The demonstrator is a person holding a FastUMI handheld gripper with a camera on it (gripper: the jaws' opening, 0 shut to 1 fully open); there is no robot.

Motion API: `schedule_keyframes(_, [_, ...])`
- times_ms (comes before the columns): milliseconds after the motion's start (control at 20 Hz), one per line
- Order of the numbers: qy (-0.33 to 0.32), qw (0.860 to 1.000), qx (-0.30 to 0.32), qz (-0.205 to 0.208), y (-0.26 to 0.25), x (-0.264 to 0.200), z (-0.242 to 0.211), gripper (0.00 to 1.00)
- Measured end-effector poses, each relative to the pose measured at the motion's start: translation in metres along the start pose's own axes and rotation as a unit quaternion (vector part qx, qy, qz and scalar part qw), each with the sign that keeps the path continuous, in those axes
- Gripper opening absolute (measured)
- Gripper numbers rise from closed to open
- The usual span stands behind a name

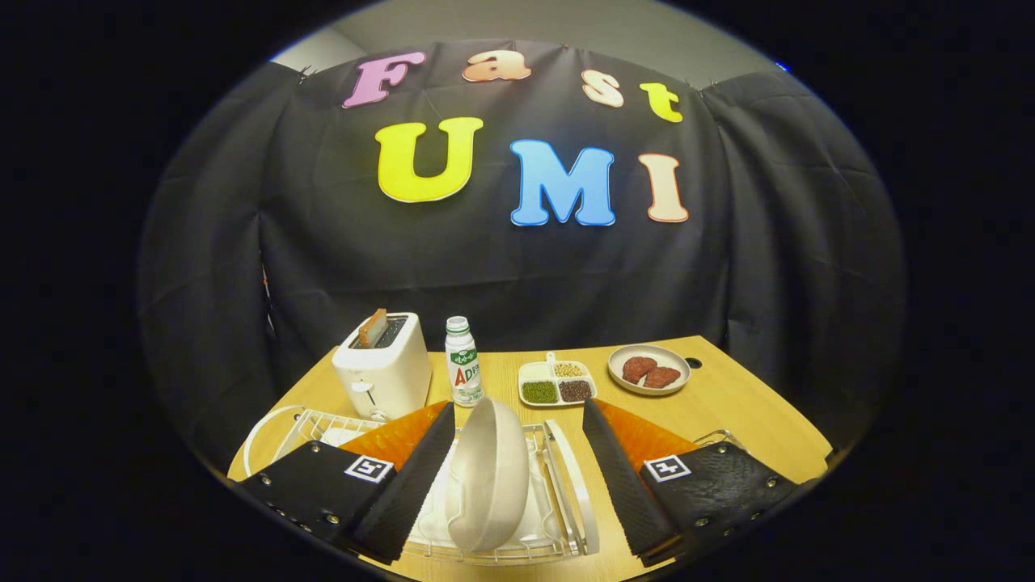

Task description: Take the plate from the dish rack, then take the spoon from the basket and place it into the plate.

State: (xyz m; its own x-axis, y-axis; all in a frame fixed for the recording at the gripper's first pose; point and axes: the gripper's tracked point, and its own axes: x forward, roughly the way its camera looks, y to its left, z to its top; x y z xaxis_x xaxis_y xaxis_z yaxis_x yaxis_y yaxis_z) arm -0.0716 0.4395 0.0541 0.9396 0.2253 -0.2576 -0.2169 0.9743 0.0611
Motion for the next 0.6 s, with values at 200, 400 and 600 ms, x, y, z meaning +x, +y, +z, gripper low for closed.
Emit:
schedule_keyframes(200, [0.040,0.999,0.006,-0.013,0.010,0.018,-0.023,0.97])
schedule_keyframes(400, [0.064,0.998,0.022,-0.010,0.020,0.032,-0.037,0.98])
schedule_keyframes(600, [0.094,0.995,0.033,-0.017,0.019,0.042,-0.056,0.90])
